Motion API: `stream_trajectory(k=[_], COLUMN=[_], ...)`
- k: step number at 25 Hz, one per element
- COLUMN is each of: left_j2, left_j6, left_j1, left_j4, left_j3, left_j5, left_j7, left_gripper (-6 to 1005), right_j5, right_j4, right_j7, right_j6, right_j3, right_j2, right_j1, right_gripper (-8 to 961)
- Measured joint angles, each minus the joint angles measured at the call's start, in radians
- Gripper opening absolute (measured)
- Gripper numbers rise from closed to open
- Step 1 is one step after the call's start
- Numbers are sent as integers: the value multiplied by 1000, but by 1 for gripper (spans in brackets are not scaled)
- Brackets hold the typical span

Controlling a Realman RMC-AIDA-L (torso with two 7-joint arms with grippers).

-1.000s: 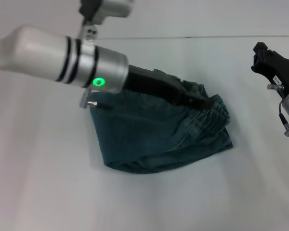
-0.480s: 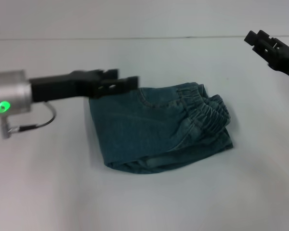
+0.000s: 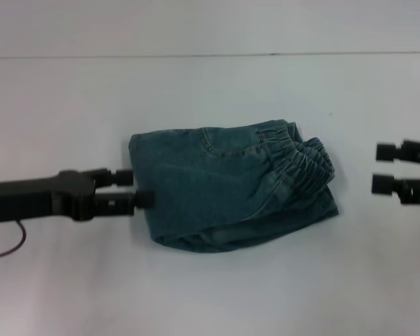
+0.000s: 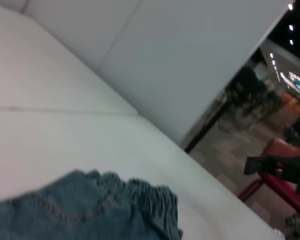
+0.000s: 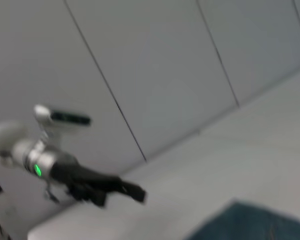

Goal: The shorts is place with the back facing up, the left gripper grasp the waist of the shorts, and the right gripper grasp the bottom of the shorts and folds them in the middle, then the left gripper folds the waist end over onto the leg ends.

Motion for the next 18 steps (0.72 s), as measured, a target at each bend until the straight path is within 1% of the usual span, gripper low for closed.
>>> stream_trajectory(k=[4,10,18], left_j2=[3,5,3], left_j6=[31,37,35], left_j1=[-2,-4,-9], left_j4=[1,1,-7], left_j3=[-15,-24,-21], left_j5=[60,87,90], left_j7=[2,-3,-6], left_gripper=[947,947,947], right_j5=[-58,-81,-81], right_j4=[5,7,6], right_j7=[-50,-65,-65], right_j6=[69,117,120], right_j3=[-1,-4,-7], right_j2=[-2,9,11], right_j1=[-45,-74,-75], right_gripper=[904,904,904])
